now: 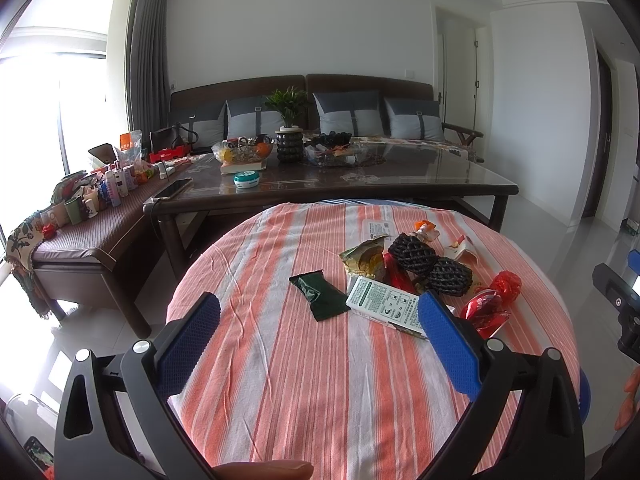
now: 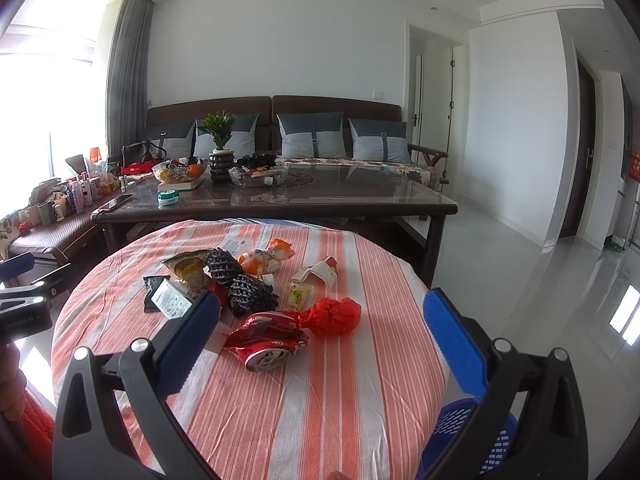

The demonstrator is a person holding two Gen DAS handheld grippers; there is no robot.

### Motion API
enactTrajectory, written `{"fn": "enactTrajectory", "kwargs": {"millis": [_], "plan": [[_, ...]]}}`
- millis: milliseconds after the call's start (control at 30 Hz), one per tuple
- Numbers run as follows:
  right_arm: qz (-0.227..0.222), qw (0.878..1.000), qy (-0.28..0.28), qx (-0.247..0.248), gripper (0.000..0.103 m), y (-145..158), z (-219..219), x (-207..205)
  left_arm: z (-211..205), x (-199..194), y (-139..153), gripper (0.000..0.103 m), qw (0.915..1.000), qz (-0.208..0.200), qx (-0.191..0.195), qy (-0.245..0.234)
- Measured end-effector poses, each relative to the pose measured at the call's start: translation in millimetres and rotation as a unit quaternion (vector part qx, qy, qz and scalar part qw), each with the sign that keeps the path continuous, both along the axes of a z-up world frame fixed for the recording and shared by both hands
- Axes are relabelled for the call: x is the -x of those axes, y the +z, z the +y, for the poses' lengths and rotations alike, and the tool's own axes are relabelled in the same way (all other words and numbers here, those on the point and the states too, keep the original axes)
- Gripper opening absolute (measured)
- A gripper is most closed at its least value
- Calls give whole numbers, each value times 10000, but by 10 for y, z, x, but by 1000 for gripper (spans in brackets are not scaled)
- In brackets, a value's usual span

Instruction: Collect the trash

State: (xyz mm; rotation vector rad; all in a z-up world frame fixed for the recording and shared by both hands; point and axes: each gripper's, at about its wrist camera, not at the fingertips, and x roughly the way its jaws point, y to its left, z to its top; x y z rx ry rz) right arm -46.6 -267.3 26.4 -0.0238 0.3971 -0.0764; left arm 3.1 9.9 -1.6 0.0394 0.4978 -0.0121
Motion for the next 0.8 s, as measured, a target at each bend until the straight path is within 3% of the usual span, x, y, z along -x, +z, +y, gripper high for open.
{"fn": "enactTrajectory", "kwargs": {"millis": [800], "plan": [[20, 10000, -65, -26, 98, 4, -90, 22, -6, 5, -2, 98, 10000, 11, 13, 5]]}}
